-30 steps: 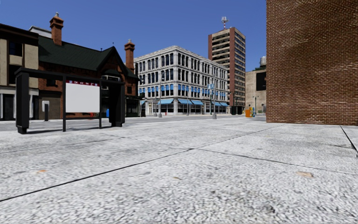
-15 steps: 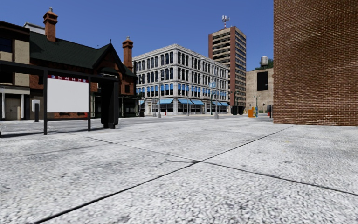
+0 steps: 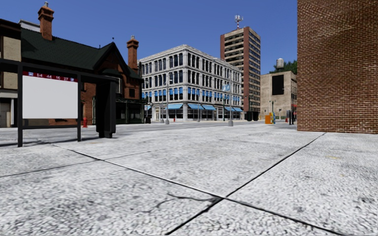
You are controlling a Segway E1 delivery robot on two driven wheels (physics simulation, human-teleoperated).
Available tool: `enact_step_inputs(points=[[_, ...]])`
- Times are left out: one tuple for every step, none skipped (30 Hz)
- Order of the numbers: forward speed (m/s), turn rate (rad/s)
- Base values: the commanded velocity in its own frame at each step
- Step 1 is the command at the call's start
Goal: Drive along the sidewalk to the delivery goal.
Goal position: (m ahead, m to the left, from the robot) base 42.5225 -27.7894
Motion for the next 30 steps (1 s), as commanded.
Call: enact_step_inputs(points=[[2.00, -0.06], [2.00, -0.06], [2.00, -0.06], [2.00, -0.07], [2.00, -0.08], [2.00, -0.11], [2.00, -0.17], [2.00, -0.20], [2.00, -0.21], [2.00, -0.22], [2.00, -0.22], [2.00, -0.22], [2.00, -0.22], [2.00, -0.22], [2.00, -0.22], [2.00, -0.23], [2.00, -0.25], [2.00, -0.25], [2.00, -0.25], [2.00, -0.26], [2.00, -0.26], [2.00, -0.27], [2.00, -0.27], [2.00, -0.27], [2.00, -0.27], [2.00, -0.27], [2.00, -0.27], [2.00, -0.27], [2.00, -0.27], [2.00, -0.27]])
